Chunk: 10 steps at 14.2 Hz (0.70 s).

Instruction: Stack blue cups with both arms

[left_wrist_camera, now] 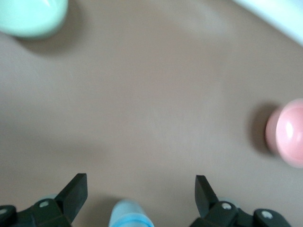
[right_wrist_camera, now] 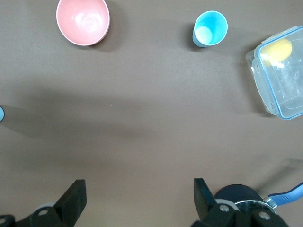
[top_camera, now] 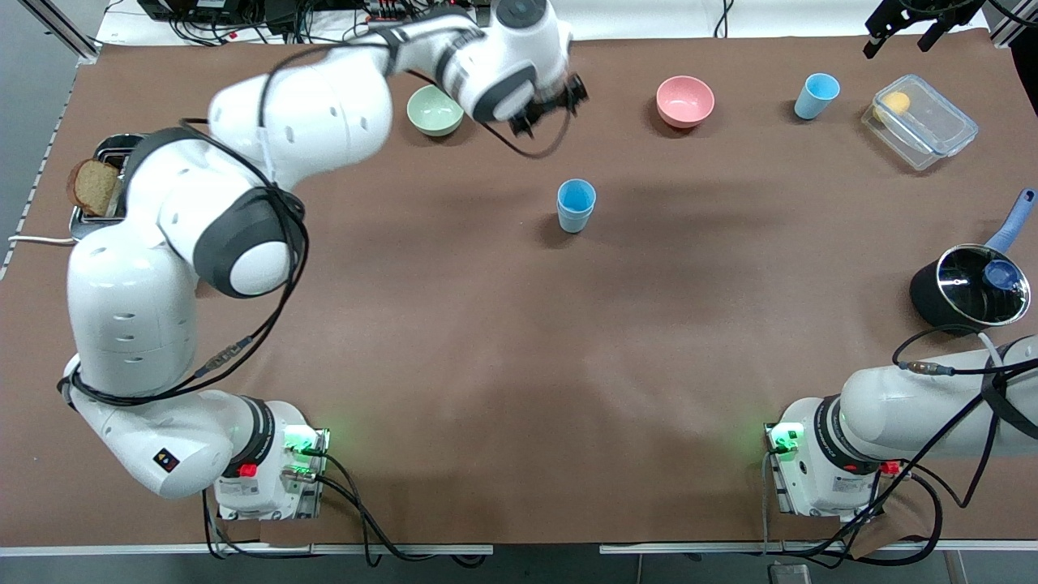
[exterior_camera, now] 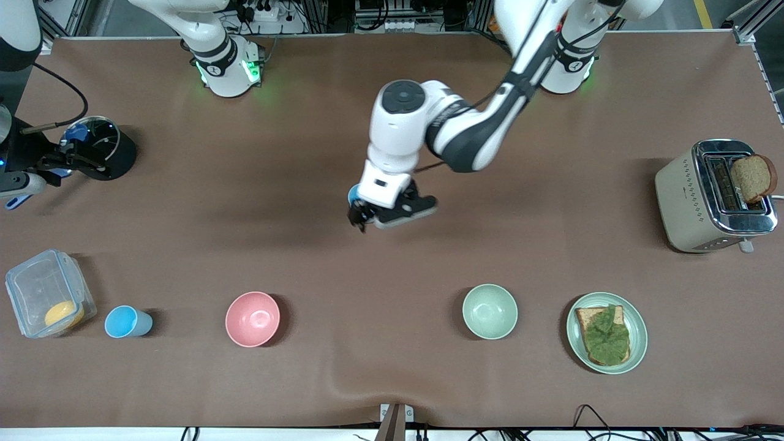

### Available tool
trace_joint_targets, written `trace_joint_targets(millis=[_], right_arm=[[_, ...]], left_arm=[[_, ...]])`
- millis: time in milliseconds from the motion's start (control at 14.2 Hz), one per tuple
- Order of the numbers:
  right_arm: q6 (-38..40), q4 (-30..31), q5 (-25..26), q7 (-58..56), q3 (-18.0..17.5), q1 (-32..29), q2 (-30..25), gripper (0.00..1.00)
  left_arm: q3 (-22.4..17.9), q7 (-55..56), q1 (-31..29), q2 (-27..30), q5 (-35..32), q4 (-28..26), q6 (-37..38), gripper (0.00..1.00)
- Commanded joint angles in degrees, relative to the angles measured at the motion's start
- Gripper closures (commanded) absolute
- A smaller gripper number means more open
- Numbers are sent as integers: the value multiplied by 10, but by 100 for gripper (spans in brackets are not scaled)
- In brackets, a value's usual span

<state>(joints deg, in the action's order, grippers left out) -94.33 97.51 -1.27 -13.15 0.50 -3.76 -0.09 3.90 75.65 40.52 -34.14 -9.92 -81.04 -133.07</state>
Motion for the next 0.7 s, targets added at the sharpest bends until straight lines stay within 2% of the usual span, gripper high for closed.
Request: trace_joint_targets(millis=[0, 140, 421, 632], right_arm=[[5, -5, -4, -9, 6, 7, -7, 0], [8, -5, -4, -8, 6, 6, -7, 0], [11, -7, -5, -7, 5, 9, -7, 0], [13, -7, -6, -7, 4, 9, -7, 0]], left_arm=[[-17, 2, -56, 43, -17, -14, 37, 0], [-16, -25, -121, 72, -17, -15, 78, 0], [-15, -138, -200, 109, -14, -17, 170, 0], [-13, -204, -256, 126, -8, -21, 193, 0]])
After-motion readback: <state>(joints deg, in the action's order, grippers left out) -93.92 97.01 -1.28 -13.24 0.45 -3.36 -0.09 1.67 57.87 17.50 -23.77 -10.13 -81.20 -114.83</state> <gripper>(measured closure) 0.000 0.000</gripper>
